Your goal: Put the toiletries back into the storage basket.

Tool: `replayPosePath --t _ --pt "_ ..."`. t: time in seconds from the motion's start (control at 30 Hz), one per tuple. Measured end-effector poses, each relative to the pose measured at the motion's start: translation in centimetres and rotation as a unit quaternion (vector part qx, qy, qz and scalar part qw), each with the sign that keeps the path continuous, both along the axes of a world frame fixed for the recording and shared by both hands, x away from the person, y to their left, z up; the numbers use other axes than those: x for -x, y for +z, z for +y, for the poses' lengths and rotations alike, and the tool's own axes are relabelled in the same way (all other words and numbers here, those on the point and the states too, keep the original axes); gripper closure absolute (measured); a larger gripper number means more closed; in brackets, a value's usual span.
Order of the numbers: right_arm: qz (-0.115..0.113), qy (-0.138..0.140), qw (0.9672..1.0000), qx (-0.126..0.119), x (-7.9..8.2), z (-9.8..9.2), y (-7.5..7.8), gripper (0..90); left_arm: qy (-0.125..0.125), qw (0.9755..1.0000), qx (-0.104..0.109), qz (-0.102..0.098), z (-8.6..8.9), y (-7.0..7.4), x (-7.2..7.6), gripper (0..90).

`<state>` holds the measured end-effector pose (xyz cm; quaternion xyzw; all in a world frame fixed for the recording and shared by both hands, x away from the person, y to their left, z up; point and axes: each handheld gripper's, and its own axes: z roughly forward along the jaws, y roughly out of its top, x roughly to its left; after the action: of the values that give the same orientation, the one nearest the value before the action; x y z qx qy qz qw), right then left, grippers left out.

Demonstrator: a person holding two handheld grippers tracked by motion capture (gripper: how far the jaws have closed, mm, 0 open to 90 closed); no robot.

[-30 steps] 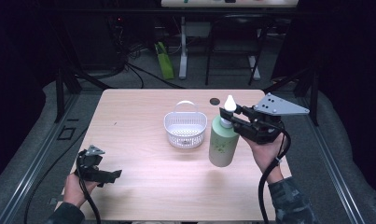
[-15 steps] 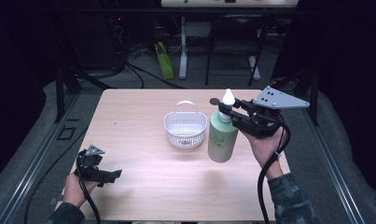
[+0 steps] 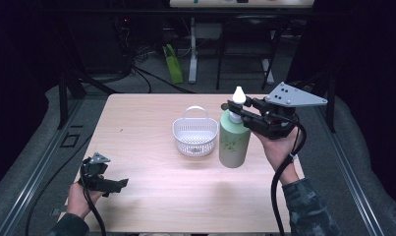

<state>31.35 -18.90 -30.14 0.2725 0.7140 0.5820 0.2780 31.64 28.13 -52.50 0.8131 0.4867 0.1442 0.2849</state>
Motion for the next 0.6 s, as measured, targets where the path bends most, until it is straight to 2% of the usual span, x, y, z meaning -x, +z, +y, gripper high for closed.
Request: replayPosePath --t 0.6 --pt "-0.017 0.010 0.9998 0.002 -1.0 1.9 2.4 67.6 -0.005 1.0000 -0.001 0.002 0.0 -0.1 0.0 0.0"
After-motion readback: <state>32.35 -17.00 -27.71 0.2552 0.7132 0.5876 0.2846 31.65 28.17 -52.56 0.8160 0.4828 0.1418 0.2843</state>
